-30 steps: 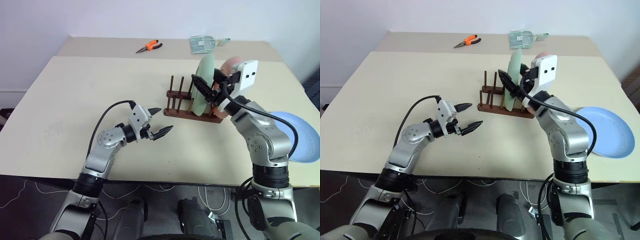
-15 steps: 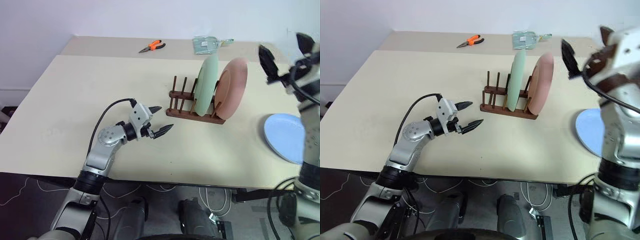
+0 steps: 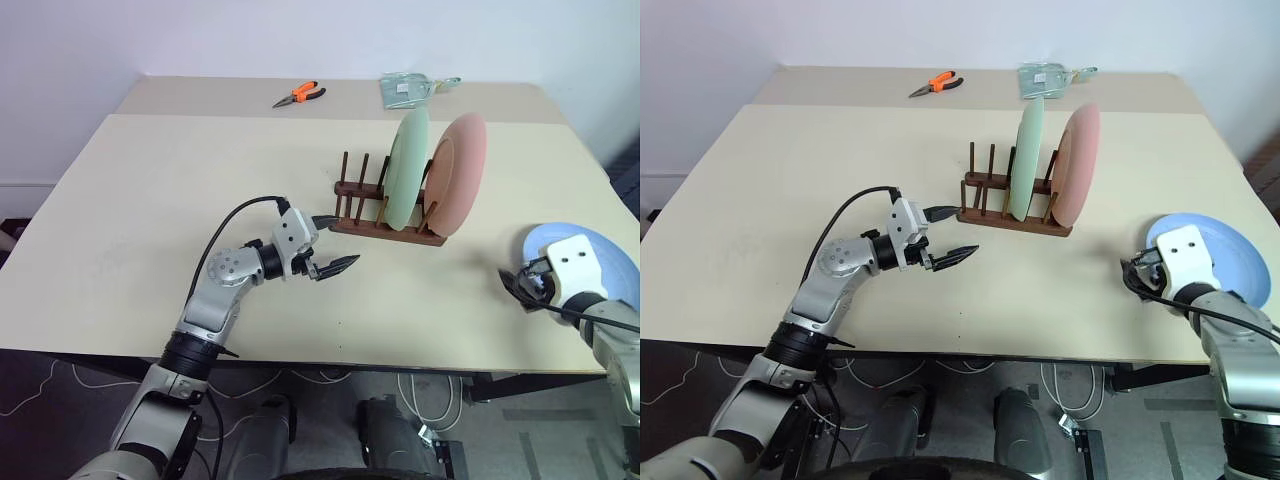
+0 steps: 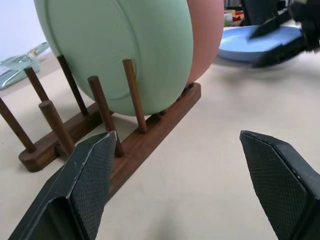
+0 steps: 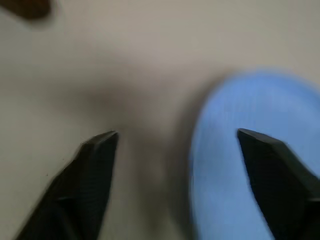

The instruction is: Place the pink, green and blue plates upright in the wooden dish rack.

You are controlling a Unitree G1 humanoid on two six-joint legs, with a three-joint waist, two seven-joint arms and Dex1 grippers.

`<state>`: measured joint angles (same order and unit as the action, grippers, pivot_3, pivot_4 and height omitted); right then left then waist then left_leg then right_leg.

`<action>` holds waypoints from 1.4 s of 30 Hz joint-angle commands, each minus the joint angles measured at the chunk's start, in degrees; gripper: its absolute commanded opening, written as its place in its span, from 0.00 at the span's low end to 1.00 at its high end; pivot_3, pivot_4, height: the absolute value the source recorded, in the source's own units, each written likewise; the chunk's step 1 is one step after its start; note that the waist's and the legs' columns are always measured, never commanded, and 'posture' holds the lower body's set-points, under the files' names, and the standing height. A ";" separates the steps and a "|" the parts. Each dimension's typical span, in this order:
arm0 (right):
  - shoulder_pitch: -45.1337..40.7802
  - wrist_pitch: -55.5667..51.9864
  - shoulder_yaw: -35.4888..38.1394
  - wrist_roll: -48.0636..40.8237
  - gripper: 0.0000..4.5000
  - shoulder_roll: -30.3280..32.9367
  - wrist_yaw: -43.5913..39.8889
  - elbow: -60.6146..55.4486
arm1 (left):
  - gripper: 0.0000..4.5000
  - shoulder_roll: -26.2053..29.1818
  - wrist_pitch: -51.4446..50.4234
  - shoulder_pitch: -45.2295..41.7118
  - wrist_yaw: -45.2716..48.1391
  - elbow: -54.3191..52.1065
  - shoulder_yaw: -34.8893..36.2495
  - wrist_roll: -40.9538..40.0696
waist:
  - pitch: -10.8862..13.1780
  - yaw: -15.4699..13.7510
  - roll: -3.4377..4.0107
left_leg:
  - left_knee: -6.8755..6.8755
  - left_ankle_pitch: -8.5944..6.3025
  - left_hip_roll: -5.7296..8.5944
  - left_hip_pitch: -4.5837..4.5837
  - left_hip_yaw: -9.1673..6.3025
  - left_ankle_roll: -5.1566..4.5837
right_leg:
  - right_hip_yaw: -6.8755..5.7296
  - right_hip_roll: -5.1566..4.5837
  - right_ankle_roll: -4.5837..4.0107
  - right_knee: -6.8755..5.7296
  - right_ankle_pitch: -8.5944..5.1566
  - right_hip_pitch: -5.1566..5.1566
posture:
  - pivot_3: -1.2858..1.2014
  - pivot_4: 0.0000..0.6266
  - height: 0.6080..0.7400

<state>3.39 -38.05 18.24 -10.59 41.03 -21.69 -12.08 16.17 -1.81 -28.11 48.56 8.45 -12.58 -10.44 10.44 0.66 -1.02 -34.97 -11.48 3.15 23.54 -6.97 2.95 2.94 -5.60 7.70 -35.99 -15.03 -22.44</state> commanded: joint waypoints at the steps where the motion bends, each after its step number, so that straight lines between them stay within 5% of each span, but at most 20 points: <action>1: -1.01 -1.53 0.75 1.42 0.38 -0.17 1.62 1.17 | 0.90 -0.45 1.08 -1.07 0.21 -0.91 0.50 -0.24 | 0.00 -0.01 -0.01 | 0.00 0.00 0.00 0.00 0.00 0.00 | 0.00 0.00 0.00 0.00 0.00 0.01 | 0.52 0.24 1.00; 4: -1.85 -0.44 0.04 3.15 0.03 -0.10 2.72 3.34 | 0.90 -0.61 0.65 -0.82 0.02 -1.43 0.97 -0.66 | 0.00 -0.02 -0.01 | -0.01 0.00 0.00 0.00 0.00 0.00 | 0.00 0.00 0.01 0.02 0.00 0.02 | 0.52 0.24 1.00; 5: -1.99 0.16 -0.23 3.76 0.01 -0.05 3.01 3.69 | 0.90 -0.56 0.65 -0.71 0.03 -1.55 0.99 -0.64 | 0.00 -0.02 -0.02 | -0.01 0.00 0.00 0.00 0.00 0.00 | -0.01 0.00 0.01 0.01 0.00 0.02 | 0.52 0.24 1.00; 8: -3.11 2.88 -0.39 5.53 0.01 0.13 3.87 3.91 | 0.90 -0.33 0.68 -0.42 0.02 -1.79 1.10 -0.59 | 0.00 -0.04 -0.02 | -0.01 0.00 0.00 0.00 0.00 0.00 | -0.01 0.01 0.04 0.02 0.00 0.03 | 0.52 0.24 1.00; 13: -16.89 14.43 4.41 6.16 0.01 1.33 9.21 -0.74 | 0.90 -0.23 4.67 -1.24 -5.46 0.51 4.55 1.21 | 0.18 0.69 0.34 | -0.06 0.00 0.00 -0.01 0.14 0.00 | 0.12 0.00 0.12 -0.05 0.06 -0.07 | 0.52 0.24 1.00; 16: -26.51 15.04 6.83 -1.72 0.01 -1.74 8.22 -5.98 | 0.90 -0.03 8.25 -3.29 -11.61 4.72 7.48 3.55 | 0.25 0.54 0.41 | -0.04 0.00 -0.04 -0.04 0.14 -0.01 | 0.14 0.05 0.20 -0.10 0.10 -0.10 | 0.52 0.24 1.00; 19: -37.47 8.95 7.37 -19.04 0.01 -7.35 7.12 -14.66 | 0.90 1.91 11.91 -5.49 -16.18 9.38 10.64 5.51 | 0.26 0.38 0.29 | 0.02 -0.02 -0.08 -0.03 -0.09 -0.04 | -0.04 0.10 0.22 -0.08 0.09 -0.03 | 0.52 0.24 1.00; 24: -47.17 1.86 4.46 -39.93 0.01 -18.58 14.49 -20.56 | 0.90 5.46 17.61 -6.26 -17.36 14.26 11.50 7.98 | 0.25 -0.20 0.28 | 0.06 -0.02 0.02 0.04 -0.26 -0.05 | -0.09 0.03 0.22 -0.05 0.09 -0.02 | 0.52 0.24 1.00; 31: -46.62 0.66 -6.32 -51.70 0.01 -39.50 28.48 -17.31 | 0.90 7.06 17.73 -3.36 -13.55 14.23 10.16 7.46 | 0.22 0.65 0.34 | 0.12 -0.02 0.03 0.05 -0.33 -0.05 | -0.09 0.03 0.20 -0.17 0.10 -0.16 | 0.52 0.24 1.00; 42: -42.07 0.40 -9.35 -48.48 0.01 -42.06 32.01 -10.22 | 0.90 6.28 9.55 2.70 -5.61 3.36 7.63 3.02 | 0.23 0.56 0.34 | 0.18 -0.01 0.03 0.05 -0.29 -0.03 | -0.07 0.05 0.18 -0.19 0.11 -0.23 | 0.52 0.24 1.00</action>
<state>-38.39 -38.33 8.69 -59.18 -1.06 10.38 -21.65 22.33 8.85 -25.87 41.47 14.55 -4.25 -5.75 10.67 1.22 -0.67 -34.78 -11.49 3.18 23.59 -7.25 2.92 2.87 -5.54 7.88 -36.17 -14.92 -22.68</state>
